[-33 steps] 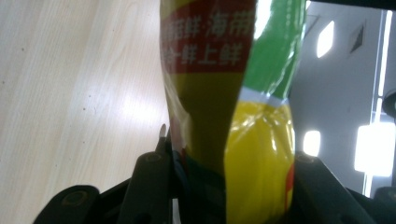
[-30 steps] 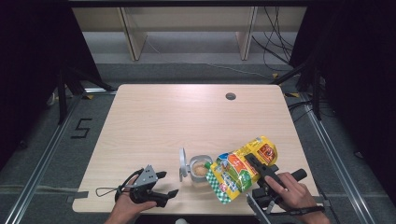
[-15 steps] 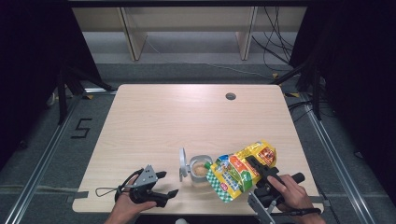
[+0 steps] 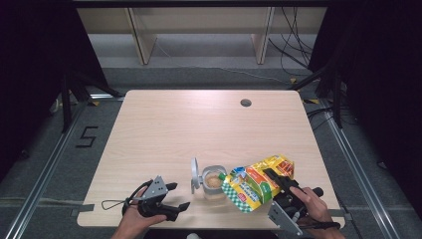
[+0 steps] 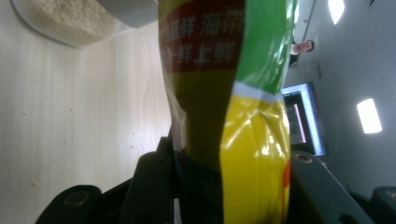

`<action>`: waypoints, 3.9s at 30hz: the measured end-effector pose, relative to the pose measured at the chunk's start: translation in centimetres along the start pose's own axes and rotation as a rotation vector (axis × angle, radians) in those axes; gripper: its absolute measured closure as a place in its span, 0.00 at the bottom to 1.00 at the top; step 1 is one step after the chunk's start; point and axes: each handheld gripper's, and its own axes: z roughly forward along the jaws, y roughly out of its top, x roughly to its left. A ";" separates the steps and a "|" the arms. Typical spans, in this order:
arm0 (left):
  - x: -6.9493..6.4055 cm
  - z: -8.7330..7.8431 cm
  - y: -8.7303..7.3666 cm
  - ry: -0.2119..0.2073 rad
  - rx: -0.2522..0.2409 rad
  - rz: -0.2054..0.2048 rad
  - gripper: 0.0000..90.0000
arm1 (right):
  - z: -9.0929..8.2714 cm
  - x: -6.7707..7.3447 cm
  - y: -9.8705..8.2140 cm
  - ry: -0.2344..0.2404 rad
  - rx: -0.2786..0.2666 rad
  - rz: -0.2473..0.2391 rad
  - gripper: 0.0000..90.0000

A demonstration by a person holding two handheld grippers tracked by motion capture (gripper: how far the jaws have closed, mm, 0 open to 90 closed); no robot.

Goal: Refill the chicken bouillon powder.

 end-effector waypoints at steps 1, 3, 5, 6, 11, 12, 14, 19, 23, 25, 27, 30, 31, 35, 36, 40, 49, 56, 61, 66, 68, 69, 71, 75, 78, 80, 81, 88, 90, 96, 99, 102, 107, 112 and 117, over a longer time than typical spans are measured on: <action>0.0 0.0 0.0 0.000 0.001 0.001 0.22 | 0.0 -0.1 -0.1 0.008 -0.003 0.005 0.75; -0.1 0.0 0.0 0.002 0.005 -0.021 0.22 | 0.2 0.0 -0.1 0.036 0.004 -0.001 0.76; -0.1 -0.1 0.0 0.007 0.004 -0.014 0.22 | 0.4 0.4 -0.2 0.050 0.010 0.042 0.78; -0.1 0.0 0.0 0.001 0.001 -0.022 0.22 | 0.4 0.4 -0.2 0.046 0.006 0.031 0.78; 0.0 0.0 0.0 0.003 0.004 0.005 0.22 | 0.5 0.5 -0.4 0.062 -0.005 0.068 0.79; -0.1 0.0 -0.1 0.002 0.002 -0.021 0.22 | 0.5 0.3 -0.4 0.064 -0.007 0.036 0.79; -0.2 0.1 0.0 -0.002 0.003 -0.019 0.22 | 0.6 0.3 -0.4 0.066 -0.006 0.032 0.79; 0.0 0.0 0.0 0.004 0.000 0.001 0.22 | 0.6 0.2 -0.3 0.060 -0.032 0.037 0.80; -0.2 0.0 -0.1 0.003 -0.005 -0.024 0.22 | 0.5 0.4 -0.3 0.080 -0.040 0.122 0.80; -0.2 0.1 -0.1 0.002 -0.009 -0.023 0.22 | 0.7 0.2 -0.4 0.084 -0.068 0.110 0.80; -0.1 -0.1 0.0 0.004 0.010 -0.012 0.22 | 0.7 0.0 -0.4 0.094 -0.080 0.124 0.80; -0.2 -0.1 0.0 0.009 0.000 -0.023 0.22 | 1.0 0.1 -0.7 0.117 -0.090 0.167 0.80; -0.2 0.0 -0.1 0.006 -0.010 -0.023 0.22 | 1.0 0.4 -0.8 0.135 -0.088 0.223 0.80; 0.0 -0.1 0.0 0.004 0.002 -0.001 0.22 | 1.2 0.3 -1.4 0.150 -0.101 0.288 0.81; 0.0 -0.1 0.1 0.004 0.000 0.007 0.22 | 1.2 0.3 -1.4 0.164 -0.114 0.309 0.81; -0.1 -0.1 0.0 0.003 -0.001 -0.019 0.22 | 1.1 0.2 -1.9 0.177 -0.141 0.357 0.81; 0.0 -0.2 0.0 0.006 0.013 -0.004 0.22 | 1.4 0.6 -1.8 0.212 -0.168 0.374 0.82; -0.2 0.0 0.0 0.003 -0.012 0.000 0.22 | 1.9 0.6 -1.9 0.235 -0.205 0.481 0.82; -0.1 0.0 0.0 0.007 -0.009 0.011 0.22 | 2.7 0.4 -2.8 0.239 -0.222 0.584 0.82; -0.1 0.0 0.0 0.006 0.001 0.008 0.22 | 3.5 0.3 -3.6 0.244 -0.220 0.658 0.83; -0.1 0.0 0.1 -0.003 0.009 0.007 0.22 | 3.6 0.3 -3.9 0.234 -0.212 0.693 0.83; -0.1 0.0 0.1 -0.003 0.010 0.011 0.22 | 3.8 0.1 -4.1 0.239 -0.221 0.698 0.84; -0.2 0.1 0.0 -0.002 0.002 -0.001 0.22 | 3.9 0.0 -4.6 0.232 -0.230 0.740 0.84; -0.3 0.1 0.0 -0.001 0.003 -0.019 0.22 | 4.3 -0.2 -5.3 0.223 -0.245 0.791 0.84; -0.1 0.0 0.0 -0.001 0.005 0.009 0.22 | 4.8 -0.2 -5.9 0.224 -0.247 0.854 0.84; -0.1 0.0 0.1 0.002 0.009 0.012 0.22 | 5.2 -0.3 -6.4 0.211 -0.258 0.874 0.84; -0.1 0.0 0.0 0.002 0.008 0.012 0.22 | 5.3 -0.4 -6.7 0.203 -0.263 0.884 0.84; -0.1 0.0 0.1 0.000 0.009 0.013 0.22 | 5.9 -0.3 -8.1 0.177 -0.237 0.965 0.84; -0.1 0.0 0.1 -0.004 0.006 0.008 0.22 | 6.0 -0.3 -8.4 0.175 -0.239 0.977 0.84; -0.3 -0.1 0.0 -0.006 -0.005 -0.022 0.22 | 5.8 -0.2 -9.0 0.143 -0.235 1.013 0.84; -0.1 -0.2 0.0 0.003 0.001 -0.008 0.22 | 5.6 -0.3 -9.0 0.161 -0.226 1.001 0.84; -0.1 -0.2 0.0 0.001 0.002 -0.016 0.22 | 5.3 -0.4 -9.1 0.155 -0.214 0.994 0.84; -0.1 -0.2 0.0 0.001 0.001 -0.016 0.22 | 4.7 -0.4 -9.7 0.209 -0.232 1.033 0.84; -0.1 -0.3 0.0 0.001 -0.011 -0.004 0.22 | 4.1 -0.2 -9.7 0.152 -0.191 1.058 0.83; 0.0 -0.3 0.1 -0.001 -0.009 0.002 0.22 | 3.7 -0.1 -9.9 0.169 -0.178 1.077 0.82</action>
